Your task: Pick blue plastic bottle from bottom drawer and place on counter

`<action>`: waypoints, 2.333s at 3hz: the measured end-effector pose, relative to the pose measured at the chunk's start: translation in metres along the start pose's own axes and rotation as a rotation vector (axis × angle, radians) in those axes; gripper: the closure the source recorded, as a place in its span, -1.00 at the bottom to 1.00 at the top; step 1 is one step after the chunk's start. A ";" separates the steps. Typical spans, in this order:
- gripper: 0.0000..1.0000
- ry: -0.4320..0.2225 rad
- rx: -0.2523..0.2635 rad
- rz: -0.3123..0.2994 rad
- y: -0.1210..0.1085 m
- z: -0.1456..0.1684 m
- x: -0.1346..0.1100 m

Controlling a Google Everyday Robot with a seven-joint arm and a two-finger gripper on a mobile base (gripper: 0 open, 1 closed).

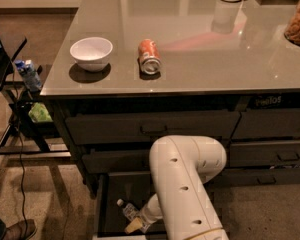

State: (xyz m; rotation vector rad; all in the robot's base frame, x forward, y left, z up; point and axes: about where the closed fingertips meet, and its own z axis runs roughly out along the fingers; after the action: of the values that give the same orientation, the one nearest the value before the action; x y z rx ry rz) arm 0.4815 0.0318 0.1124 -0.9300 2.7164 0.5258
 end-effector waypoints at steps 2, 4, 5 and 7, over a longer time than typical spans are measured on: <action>-0.62 -0.001 0.001 -0.002 0.001 0.001 -0.001; 0.31 -0.001 0.001 -0.002 0.001 0.001 -0.001; 0.75 -0.001 0.001 -0.002 0.001 0.001 -0.001; 1.00 -0.001 0.001 -0.003 0.002 -0.005 -0.003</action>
Offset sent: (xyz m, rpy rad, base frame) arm 0.0002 0.0012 -0.0006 -0.0004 -0.0021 0.0017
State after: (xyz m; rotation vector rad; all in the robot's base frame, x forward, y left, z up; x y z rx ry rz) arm 0.4817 0.0330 0.1187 -0.9326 2.7141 0.5245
